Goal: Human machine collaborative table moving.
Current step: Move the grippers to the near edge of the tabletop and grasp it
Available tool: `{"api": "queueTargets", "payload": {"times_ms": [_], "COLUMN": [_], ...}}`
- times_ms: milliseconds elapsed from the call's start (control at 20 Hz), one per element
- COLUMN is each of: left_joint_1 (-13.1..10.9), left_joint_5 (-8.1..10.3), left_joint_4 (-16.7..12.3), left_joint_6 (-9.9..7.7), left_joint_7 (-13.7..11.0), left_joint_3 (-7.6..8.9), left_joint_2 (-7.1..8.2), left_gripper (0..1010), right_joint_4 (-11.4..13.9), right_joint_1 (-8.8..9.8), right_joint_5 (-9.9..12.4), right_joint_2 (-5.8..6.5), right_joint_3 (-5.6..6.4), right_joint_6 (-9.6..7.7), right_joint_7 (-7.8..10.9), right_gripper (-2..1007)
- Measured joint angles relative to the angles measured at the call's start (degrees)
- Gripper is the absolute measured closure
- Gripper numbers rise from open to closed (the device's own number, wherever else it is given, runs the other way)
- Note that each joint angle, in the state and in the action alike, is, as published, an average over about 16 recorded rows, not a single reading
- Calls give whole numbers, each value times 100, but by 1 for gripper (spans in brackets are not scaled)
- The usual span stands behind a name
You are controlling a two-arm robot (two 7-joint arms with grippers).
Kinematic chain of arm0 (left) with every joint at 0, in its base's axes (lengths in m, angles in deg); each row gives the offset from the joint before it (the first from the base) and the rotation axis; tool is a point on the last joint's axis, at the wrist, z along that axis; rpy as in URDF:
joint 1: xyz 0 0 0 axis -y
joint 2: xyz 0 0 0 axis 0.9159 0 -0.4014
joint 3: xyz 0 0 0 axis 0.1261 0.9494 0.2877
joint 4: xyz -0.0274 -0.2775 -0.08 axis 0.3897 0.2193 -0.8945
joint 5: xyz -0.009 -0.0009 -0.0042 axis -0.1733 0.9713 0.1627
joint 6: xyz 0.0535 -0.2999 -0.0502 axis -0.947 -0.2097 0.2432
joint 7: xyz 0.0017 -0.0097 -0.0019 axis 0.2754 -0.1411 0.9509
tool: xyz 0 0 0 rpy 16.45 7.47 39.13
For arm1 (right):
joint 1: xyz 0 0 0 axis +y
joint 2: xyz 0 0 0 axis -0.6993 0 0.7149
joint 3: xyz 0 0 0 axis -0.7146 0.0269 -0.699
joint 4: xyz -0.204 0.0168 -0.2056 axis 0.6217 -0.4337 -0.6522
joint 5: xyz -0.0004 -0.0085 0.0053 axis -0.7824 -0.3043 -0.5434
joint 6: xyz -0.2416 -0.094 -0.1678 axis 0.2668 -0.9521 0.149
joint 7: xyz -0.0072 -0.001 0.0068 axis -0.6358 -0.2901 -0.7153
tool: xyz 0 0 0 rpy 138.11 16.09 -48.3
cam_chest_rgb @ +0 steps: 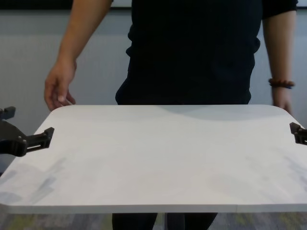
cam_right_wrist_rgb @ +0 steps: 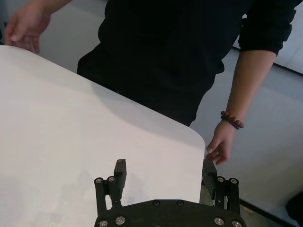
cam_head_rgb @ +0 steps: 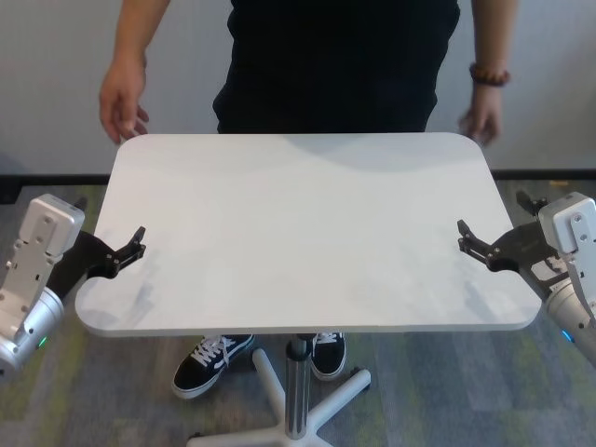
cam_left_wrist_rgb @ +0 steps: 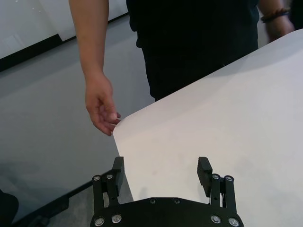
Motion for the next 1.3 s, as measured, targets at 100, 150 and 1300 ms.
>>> {"api": "queueTargets", "payload": {"times_ms": [100,150,1300], "left_joint_1": [0,0,0], "left_joint_5": [0,0,0], "left_joint_4": [0,0,0], "left_joint_6": [0,0,0], "left_joint_7": [0,0,0], "left_joint_3": [0,0,0], "left_joint_2": [0,0,0], "left_gripper": [10,10,10], "right_joint_4": [0,0,0], "right_joint_1": [0,0,0], "right_joint_5": [0,0,0], "right_joint_2": [0,0,0], "right_joint_3": [0,0,0], "right_joint_6": [0,0,0], "right_joint_7": [0,0,0], "right_gripper": [4,4,4]}}
